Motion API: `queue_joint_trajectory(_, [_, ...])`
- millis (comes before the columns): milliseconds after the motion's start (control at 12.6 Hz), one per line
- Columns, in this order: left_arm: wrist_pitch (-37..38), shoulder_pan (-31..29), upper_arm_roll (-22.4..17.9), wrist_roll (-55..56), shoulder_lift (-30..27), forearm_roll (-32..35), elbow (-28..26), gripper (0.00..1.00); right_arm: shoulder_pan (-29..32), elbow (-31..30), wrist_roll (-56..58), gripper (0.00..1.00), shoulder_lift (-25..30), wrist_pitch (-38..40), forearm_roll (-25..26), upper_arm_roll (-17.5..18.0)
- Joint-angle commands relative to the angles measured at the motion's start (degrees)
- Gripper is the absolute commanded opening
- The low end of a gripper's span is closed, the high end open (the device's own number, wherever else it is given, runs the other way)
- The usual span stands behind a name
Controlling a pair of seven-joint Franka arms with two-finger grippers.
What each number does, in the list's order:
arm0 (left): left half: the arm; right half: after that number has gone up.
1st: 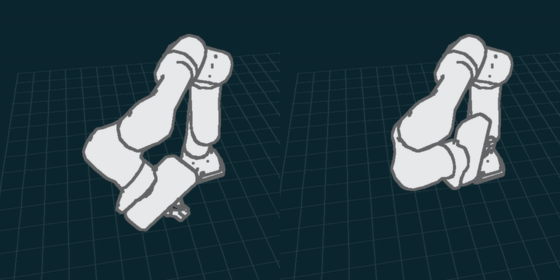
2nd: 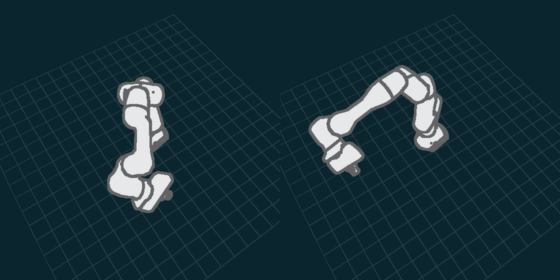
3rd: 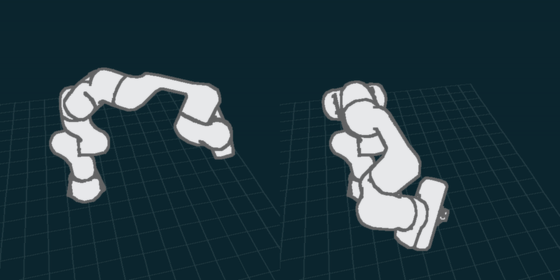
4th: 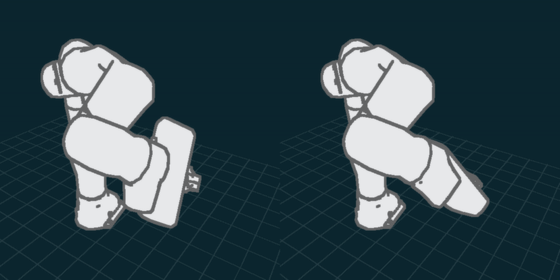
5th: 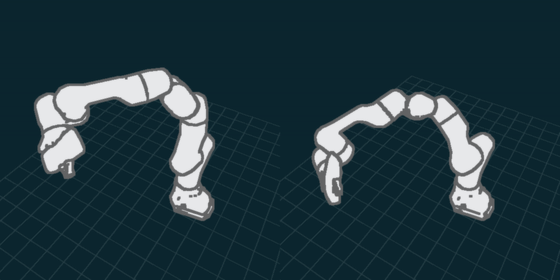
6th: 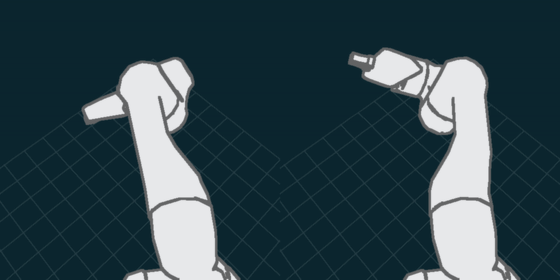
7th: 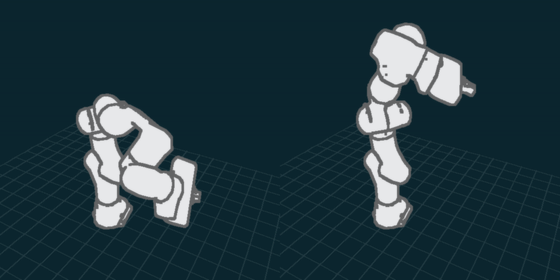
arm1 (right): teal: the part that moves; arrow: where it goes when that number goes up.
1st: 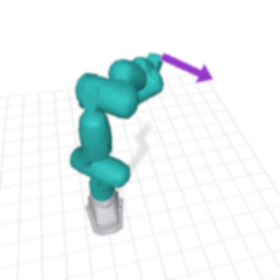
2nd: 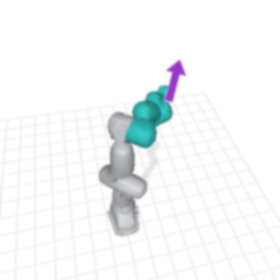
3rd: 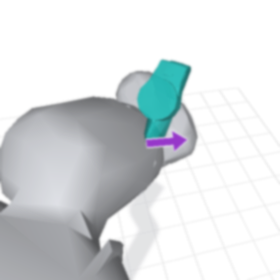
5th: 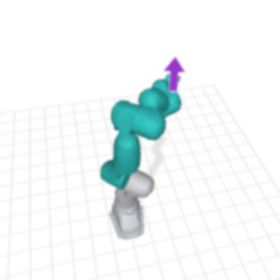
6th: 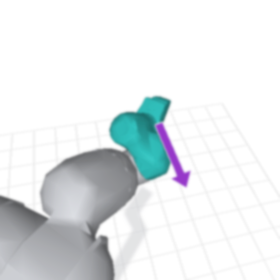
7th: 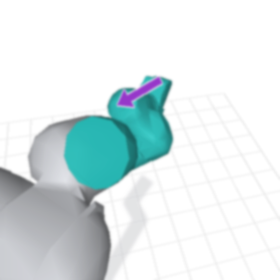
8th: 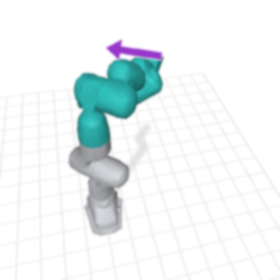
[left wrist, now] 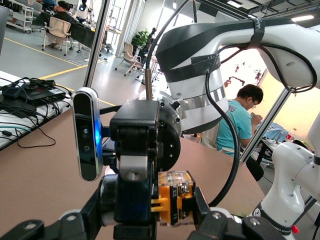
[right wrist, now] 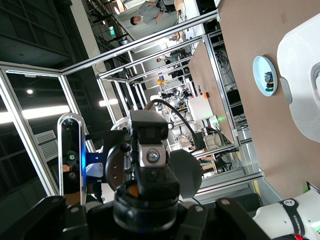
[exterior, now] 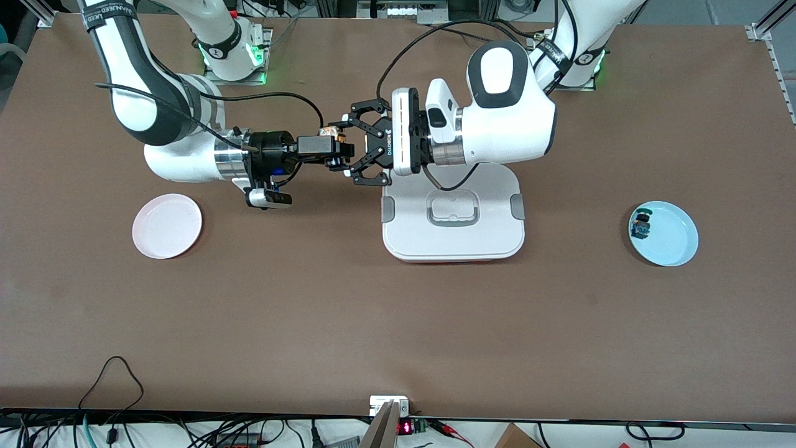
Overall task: Transfer orange switch to right arm and place
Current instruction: 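Grasp the switch with the right gripper from the left gripper, then open the left gripper and withdraw it while the right gripper holds switch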
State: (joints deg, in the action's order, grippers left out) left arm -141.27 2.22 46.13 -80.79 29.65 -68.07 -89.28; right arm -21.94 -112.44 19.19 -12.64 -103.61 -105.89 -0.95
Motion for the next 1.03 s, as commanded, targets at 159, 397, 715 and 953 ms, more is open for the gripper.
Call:
queue_joint_trajectory(159, [-0.32,-0.82,-0.16,-1.39,-0.3,-2.15,0.25,0.3,1.02,-1.37,0.68,0.0,1.83,0.17,-0.64,-1.07])
queue_joint_trajectory(397, [-0.24,-0.64,-0.16,-0.77,-0.3,-2.24,0.16,1.0,1.11,-1.11,0.5,0.0,1.83,0.25,-0.64,-1.16])
queue_joint_trajectory(715, [0.2,-1.34,-0.07,-0.42,-0.47,-2.15,0.34,1.0,1.11,-0.93,0.33,0.0,1.83,0.34,-0.55,-2.04])
queue_joint_trajectory(953, [1.51,-3.09,-0.16,2.03,-1.17,-2.06,0.34,1.0,2.6,0.64,0.15,0.0,1.75,0.6,5.05,-2.74])
